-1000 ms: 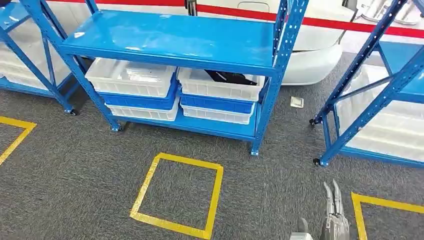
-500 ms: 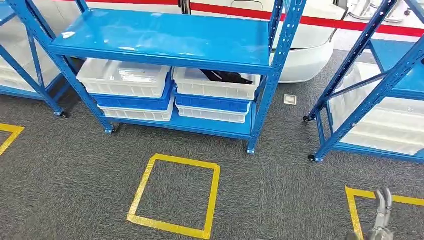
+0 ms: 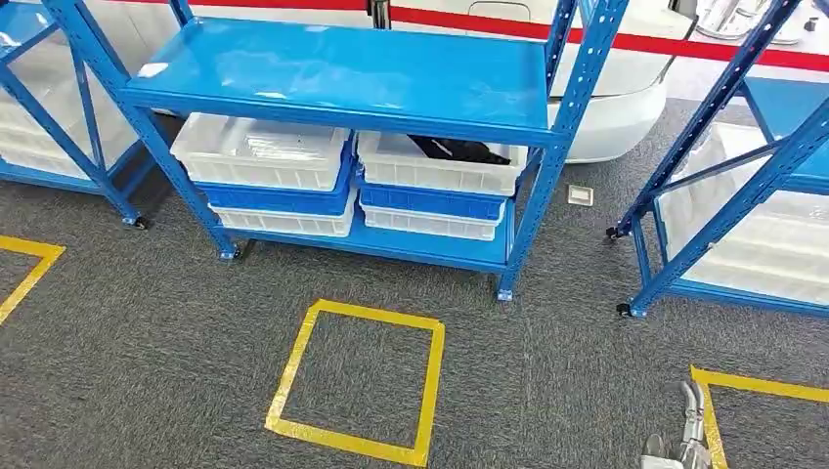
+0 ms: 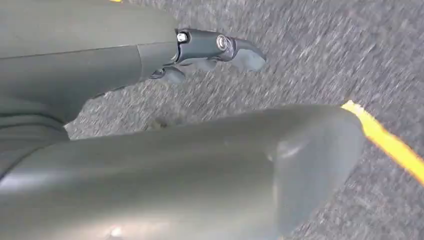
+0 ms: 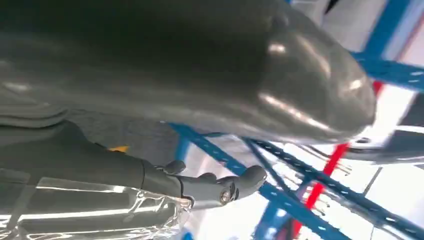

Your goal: Take the parts from the cabinet and place them on the table.

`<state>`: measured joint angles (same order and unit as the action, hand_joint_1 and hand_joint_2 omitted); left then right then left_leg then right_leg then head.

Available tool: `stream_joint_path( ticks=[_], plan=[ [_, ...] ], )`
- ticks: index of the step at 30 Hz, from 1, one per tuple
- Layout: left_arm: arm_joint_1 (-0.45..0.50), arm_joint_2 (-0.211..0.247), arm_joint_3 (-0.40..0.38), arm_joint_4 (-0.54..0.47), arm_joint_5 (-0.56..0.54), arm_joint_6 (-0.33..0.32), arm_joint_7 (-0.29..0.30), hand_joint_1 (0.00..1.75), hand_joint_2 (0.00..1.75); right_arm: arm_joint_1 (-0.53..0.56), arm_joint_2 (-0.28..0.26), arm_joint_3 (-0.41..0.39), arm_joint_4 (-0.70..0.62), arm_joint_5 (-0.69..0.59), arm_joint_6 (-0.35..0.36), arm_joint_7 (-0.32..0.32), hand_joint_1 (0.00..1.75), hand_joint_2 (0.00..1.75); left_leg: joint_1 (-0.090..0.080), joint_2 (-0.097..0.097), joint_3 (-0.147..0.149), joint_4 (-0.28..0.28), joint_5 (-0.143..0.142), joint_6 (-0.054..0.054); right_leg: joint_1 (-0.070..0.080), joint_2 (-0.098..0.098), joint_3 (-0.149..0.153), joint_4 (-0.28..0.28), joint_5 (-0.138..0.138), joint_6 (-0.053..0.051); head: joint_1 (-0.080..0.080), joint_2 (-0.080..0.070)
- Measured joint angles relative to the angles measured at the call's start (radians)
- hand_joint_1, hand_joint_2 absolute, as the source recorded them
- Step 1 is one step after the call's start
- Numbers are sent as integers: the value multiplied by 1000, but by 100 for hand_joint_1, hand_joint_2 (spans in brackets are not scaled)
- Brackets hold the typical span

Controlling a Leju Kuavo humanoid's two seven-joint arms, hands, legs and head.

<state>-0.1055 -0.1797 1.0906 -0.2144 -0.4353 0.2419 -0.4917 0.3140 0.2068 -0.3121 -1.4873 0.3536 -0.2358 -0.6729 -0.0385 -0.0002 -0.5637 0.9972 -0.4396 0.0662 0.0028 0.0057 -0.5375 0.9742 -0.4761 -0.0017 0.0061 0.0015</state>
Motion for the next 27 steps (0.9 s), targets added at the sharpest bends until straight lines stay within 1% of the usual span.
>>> stream_joint_path(
  ticks=[1,2,3,4,5,6,7,8,9,10,11,12,13,14,15,16,17,18,20,22,27],
  plan=[
    [0,3,0,-1,-4,1,0,0,0,-19,0,-20,44,0,9,-3,0,0,0,0,-4,11,-6,-5,-32,-1,20,-9,10,-9,1,0],
    [0,2,-1,0,-5,1,-1,0,0,-33,-2,-40,81,0,13,-5,0,0,3,-4,-11,36,-27,-19,-28,0,18,-11,10,-9,0,0],
    [0,2,-1,0,-6,0,-2,0,0,-41,-2,-53,106,1,16,-7,0,0,12,-4,-29,77,-58,-29,-30,-3,19,-11,15,-17,-9,0],
    [1,2,-1,0,-12,-2,-2,0,0,-56,-2,-71,149,2,17,-9,0,0,25,-4,-68,165,-107,-42,-30,-3,18,-11,15,-16,-7,0],
    [2,3,-2,0,-16,-3,-3,0,0,-74,-3,-92,195,3,18,-10,0,0,34,-4,-106,245,-141,-51,-30,-2,17,-10,15,-16,-8,0],
    [3,3,-5,0,-23,-3,-3,0,0,-95,-6,-119,249,6,19,-11,0,0,44,-4,-137,308,-156,-62,-31,-2,16,-10,14,-16,-9,0],
    [4,3,-8,0,-26,-3,-3,0,0,-108,-7,-145,297,7,19,-14,0,0,53,-3,-145,316,-146,-67,-33,-2,18,-9,14,-15,-7,0],
    [6,3,-11,0,-28,-4,-3,0,0,-118,-8,-166,333,9,19,-16,0,0,62,-3,-129,276,-113,-75,-35,-2,19,-9,12,-12,-8,0],
    [6,5,-13,0,-33,-5,-2,0,0,-127,-8,-183,366,11,19,-19,0,0,69,-2,-93,199,-67,-80,-39,-1,21,-8,10,-9,-8,0],
    [6,6,-14,0,-37,-5,-2,0,0,-142,-11,-199,406,17,17,-20,0,0,75,-1,-42,97,-19,-84,-43,2,24,-7,7,-3,-8,0],
    [6,7,-15,0,-40,-5,-1,0,0,-160,-16,-217,449,22,15,-20,0,0,79,-3,1,10,2,-86,-41,2,26,-7,5,3,-9,0],
    [5,8,-15,0,-42,-5,3,0,0,-175,-20,-232,485,27,12,-20,0,0,66,-8,4,8,-6,-80,-31,4,23,-6,4,14,-9,0],
    [5,8,-15,0,-43,-5,5,0,0,-189,-23,-245,520,31,10,-21,0,0,67,-9,2,2,-1,-72,-28,4,17,-2,1,19,-6,0],
    [5,8,-15,0,-44,-3,10,0,0,-202,-32,-255,558,33,8,-22,0,0,65,-9,-1,2,1,-73,-17,4,12,0,0,19,-6,0],
    [5,8,-15,0,-44,-3,11,0,0,-210,-33,-257,579,34,7,-22,0,0,58,-9,-1,2,0,-72,-21,4,11,-1,1,21,-7,0],
    [6,9,-15,0,-43,-2,14,0,0,-221,-39,-262,609,31,6,-22,0,0,51,-9,-3,2,0,-66,-24,4,11,-2,3,25,-8,0],
    [6,10,-15,0,-44,-2,16,0,0,-229,-39,-263,629,25,5,-22,0,0,48,-10,-5,3,2,-59,-27,4,10,-2,3,26,-8,0],
    [6,13,-16,0,-44,-2,17,0,0,-237,-39,-264,651,16,2,-23,0,0,45,-10,-6,3,3,-56,-30,3,10,-4,5,30,-8,0],
    [6,15,-16,0,-45,-2,19,0,0,-246,-41,-264,674,1,-3,-23,0,0,42,-11,-7,3,3,-54,-33,3,11,-7,7,37,-7,0],
    [6,16,-15,0,-45,-2,21,0,0,-252,-43,-264,690,-12,-9,-24,0,0,40,-10,-8,3,3,-47,-35,3,11,-8,7,39,-7,0],
    [6,18,-15,0,-46,-4,27,0,0,-258,-44,-257,709,-34,-10,-24,0,0,37,-10,-11,3,5,-43,-38,4,10,-9,11,44,-8,0]
  ],
)
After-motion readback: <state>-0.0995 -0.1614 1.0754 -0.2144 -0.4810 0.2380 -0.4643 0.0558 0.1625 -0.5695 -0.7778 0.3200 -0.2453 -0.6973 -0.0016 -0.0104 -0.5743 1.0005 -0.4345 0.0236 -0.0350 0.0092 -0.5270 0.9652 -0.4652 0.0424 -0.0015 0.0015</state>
